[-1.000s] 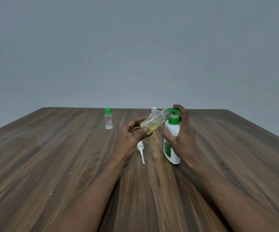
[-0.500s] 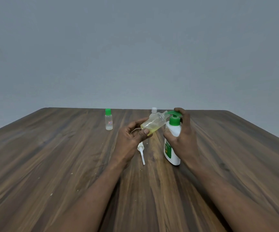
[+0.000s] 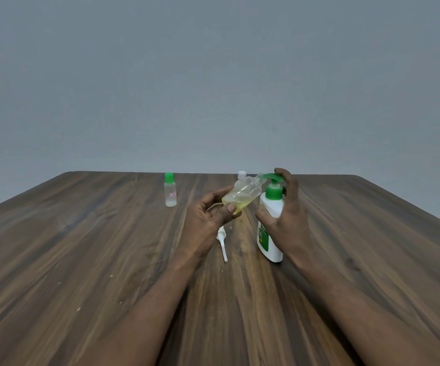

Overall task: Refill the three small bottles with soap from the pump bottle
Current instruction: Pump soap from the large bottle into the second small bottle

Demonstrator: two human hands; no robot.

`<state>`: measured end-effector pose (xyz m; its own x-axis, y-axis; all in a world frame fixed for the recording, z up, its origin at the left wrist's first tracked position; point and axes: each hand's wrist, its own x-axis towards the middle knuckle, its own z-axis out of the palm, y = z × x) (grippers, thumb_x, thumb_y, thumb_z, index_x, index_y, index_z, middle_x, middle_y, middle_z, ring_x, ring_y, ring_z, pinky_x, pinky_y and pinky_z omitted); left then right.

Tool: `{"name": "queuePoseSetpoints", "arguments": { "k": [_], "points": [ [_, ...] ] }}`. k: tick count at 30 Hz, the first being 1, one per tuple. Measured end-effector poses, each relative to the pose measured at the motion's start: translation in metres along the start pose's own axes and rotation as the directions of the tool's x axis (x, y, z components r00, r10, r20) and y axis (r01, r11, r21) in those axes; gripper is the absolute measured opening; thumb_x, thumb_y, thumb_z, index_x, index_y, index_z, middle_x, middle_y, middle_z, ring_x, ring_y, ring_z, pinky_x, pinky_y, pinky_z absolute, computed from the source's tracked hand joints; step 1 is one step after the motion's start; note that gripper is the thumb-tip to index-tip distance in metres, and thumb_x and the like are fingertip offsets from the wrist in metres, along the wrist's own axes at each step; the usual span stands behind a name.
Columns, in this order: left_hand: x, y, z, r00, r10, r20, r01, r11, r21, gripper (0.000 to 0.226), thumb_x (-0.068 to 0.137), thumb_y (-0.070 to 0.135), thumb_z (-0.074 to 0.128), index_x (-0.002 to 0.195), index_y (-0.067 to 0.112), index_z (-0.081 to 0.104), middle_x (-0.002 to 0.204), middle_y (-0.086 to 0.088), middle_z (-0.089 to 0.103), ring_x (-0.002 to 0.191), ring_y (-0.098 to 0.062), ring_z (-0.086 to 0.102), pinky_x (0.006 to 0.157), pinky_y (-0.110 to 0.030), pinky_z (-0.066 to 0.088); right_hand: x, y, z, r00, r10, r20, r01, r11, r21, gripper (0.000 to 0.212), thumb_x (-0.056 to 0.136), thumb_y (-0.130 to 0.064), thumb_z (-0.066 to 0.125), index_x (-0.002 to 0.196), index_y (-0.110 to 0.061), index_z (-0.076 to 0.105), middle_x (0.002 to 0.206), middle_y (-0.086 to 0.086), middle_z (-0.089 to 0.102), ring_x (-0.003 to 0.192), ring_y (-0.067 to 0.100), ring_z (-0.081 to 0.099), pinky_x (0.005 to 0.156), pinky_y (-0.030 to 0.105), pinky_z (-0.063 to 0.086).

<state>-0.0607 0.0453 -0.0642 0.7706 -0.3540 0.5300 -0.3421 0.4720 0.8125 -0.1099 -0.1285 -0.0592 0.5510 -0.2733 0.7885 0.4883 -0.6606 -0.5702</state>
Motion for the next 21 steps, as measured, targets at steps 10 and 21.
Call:
{"name": "queuePoseSetpoints", "arguments": {
  "k": [10,21],
  "points": [
    [0.0003,-0.0011,-0.0031,1.0,0.003,-0.006,-0.003,1.0,-0.006,0.038,0.089,0.013,0.072,0.126,0.009,0.067,0.118,-0.007,0.075,0.111,-0.025,0.071,0.089,-0.033,0.06,0.0007,-0.002,0.0006,1.0,0.004,0.006,-0.004,1.0,-0.006,0.071,0.078,-0.026,0.072,0.138,-0.038,0.034,0.108,-0.033,0.056,0.093,-0.004,0.062,0.068,0.004,0.043],
    [0.0007,-0.0017,-0.0027,1.0,0.001,-0.002,-0.001,1.0,-0.014,0.037,0.091,0.009,0.07,0.128,0.007,0.066,0.116,-0.009,0.075,0.111,-0.025,0.071,0.089,-0.033,0.059,0.0006,0.0036,0.0006,1.0,-0.01,-0.001,0.01,1.0,-0.01,0.069,0.078,-0.019,0.074,0.135,-0.032,0.037,0.106,-0.032,0.056,0.093,-0.004,0.061,0.07,0.005,0.043]
  ]
}}
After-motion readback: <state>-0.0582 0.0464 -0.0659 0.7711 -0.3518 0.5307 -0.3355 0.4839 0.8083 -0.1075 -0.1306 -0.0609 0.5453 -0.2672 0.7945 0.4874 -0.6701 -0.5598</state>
